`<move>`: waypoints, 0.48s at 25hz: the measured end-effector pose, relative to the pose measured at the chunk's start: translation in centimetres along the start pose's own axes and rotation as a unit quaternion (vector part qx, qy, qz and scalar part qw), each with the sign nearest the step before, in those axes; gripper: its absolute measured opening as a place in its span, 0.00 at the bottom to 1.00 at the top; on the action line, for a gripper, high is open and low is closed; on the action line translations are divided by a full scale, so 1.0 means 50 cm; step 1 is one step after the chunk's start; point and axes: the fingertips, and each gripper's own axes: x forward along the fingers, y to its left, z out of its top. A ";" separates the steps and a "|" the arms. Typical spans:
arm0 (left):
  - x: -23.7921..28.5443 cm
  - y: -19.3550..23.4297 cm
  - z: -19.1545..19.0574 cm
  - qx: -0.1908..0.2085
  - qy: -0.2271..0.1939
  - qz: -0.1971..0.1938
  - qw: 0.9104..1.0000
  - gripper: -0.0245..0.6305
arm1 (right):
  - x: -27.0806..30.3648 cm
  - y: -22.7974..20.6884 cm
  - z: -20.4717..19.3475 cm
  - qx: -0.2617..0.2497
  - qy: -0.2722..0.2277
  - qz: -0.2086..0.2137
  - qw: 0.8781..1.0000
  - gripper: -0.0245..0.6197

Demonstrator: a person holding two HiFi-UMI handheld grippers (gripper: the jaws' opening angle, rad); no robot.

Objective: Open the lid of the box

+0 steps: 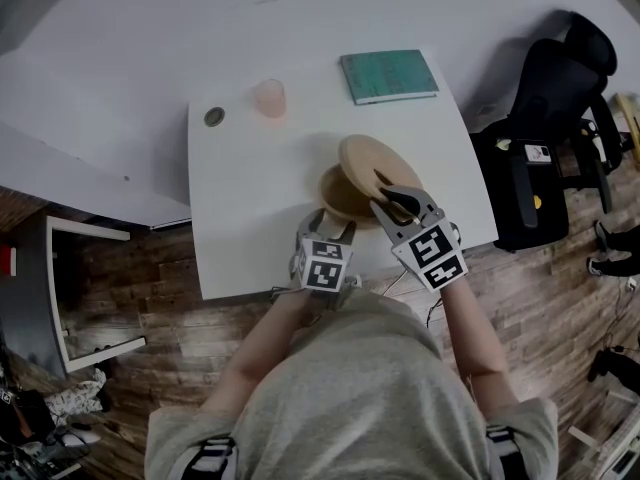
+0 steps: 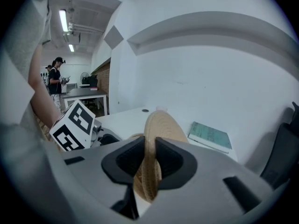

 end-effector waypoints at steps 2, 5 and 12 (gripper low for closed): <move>-0.002 0.000 -0.001 -0.001 0.001 0.000 1.000 0.44 | -0.009 -0.013 0.005 0.022 -0.013 -0.008 1.000 0.16; -0.001 0.000 -0.001 0.000 -0.001 0.001 1.000 0.44 | -0.024 -0.036 0.012 0.057 -0.036 -0.023 0.997 0.16; 0.001 -0.001 0.001 0.005 -0.002 0.000 1.000 0.44 | -0.054 -0.084 0.012 0.125 -0.070 -0.053 0.988 0.16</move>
